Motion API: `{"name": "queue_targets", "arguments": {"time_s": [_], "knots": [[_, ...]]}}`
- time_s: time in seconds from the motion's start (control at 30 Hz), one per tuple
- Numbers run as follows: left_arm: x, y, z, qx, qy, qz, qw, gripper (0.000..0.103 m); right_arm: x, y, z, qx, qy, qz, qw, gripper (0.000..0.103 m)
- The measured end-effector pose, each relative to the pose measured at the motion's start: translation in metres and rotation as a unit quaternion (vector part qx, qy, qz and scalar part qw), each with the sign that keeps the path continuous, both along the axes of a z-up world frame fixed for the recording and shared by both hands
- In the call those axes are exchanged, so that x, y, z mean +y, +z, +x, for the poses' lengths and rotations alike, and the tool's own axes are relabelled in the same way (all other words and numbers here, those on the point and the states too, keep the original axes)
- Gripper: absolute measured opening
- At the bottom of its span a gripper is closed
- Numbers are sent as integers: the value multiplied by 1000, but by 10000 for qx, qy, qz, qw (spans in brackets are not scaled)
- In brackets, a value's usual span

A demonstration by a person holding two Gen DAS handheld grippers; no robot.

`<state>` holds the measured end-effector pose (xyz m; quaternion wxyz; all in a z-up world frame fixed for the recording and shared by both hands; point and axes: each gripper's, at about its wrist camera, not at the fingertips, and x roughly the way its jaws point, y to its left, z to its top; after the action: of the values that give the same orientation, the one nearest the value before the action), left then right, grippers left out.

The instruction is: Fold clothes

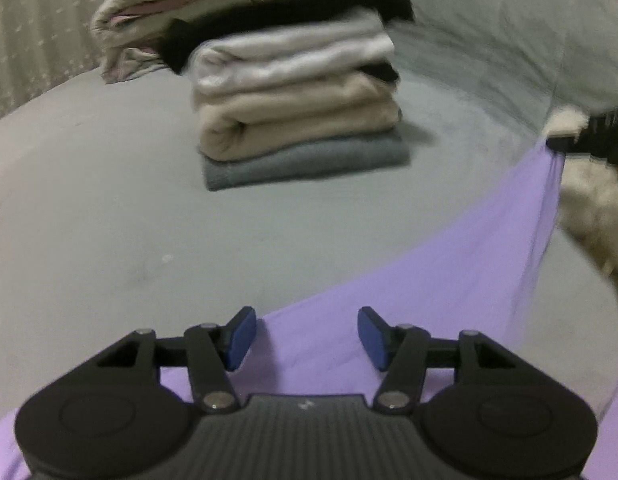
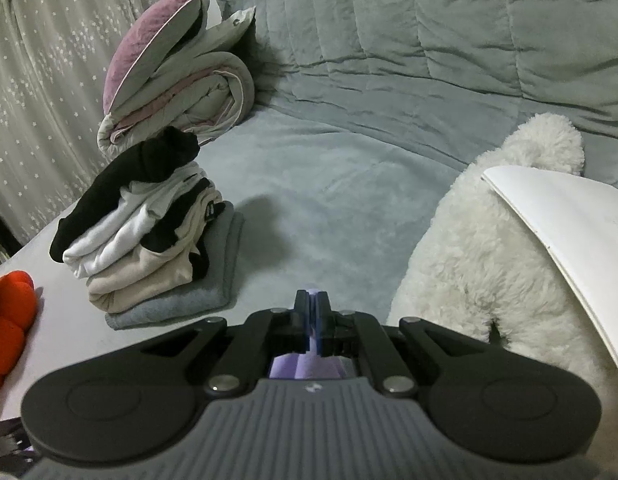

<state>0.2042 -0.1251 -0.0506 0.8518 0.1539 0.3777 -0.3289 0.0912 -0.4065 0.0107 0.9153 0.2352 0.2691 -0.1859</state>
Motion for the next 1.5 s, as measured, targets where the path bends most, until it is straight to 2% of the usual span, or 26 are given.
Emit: {"name": "queue_targets", "arguments": {"time_s": [0.07, 0.13, 0.27, 0.3, 0.57, 0.8, 0.93, 1.13, 1.2, 1.27, 1.37, 1.4, 1.43, 1.5], "knots": [[-6, -2, 4, -54, -76, 55, 9999, 57, -1, 0, 1, 12, 12, 8, 10000, 4], [-10, -2, 5, -6, -101, 11, 9999, 50, 0, -1, 2, 36, 25, -7, 10000, 4], [-17, 1, 5, 74, -166, -55, 9998, 2, 1, -3, 3, 71, 39, -41, 10000, 4], [-18, 1, 5, 81, -121, -74, 9999, 1, 1, -3, 4, 74, 37, -53, 10000, 4], [-14, 20, 7, -179, 476, -565, 9971, 1, 4, 11, 7, 89, 43, -492, 9987, 4], [-18, 19, 24, -348, 1022, -598, 9924, 1, 7, 17, 48, 243, 319, -951, 9947, 4], [-23, 7, 33, -308, 1225, -455, 9909, 1, 9, 3, 80, 475, 487, -1130, 9913, 4], [-25, -6, 33, -313, 1263, -329, 9910, 3, 11, -32, 107, 833, 688, -1099, 9881, 4], [-24, -5, 32, -324, 1246, -337, 9911, 8, 8, -39, 110, 893, 732, -1030, 9880, 5], [-22, -3, 30, -305, 1254, -387, 9909, 14, 4, -41, 111, 854, 773, -957, 9887, 12], [-15, 5, 23, -261, 1272, -613, 9896, 17, -5, -34, 105, 710, 824, -687, 9917, 15], [-12, 8, 19, -270, 1258, -682, 9893, 22, -8, -31, 101, 636, 841, -555, 9929, 21], [-9, 11, 16, -285, 1242, -745, 9890, 25, -11, -29, 97, 585, 832, -447, 9938, 35], [-3, 16, 5, -326, 1191, -882, 9884, 32, -14, -26, 87, 542, 755, -290, 9953, 44]]}}
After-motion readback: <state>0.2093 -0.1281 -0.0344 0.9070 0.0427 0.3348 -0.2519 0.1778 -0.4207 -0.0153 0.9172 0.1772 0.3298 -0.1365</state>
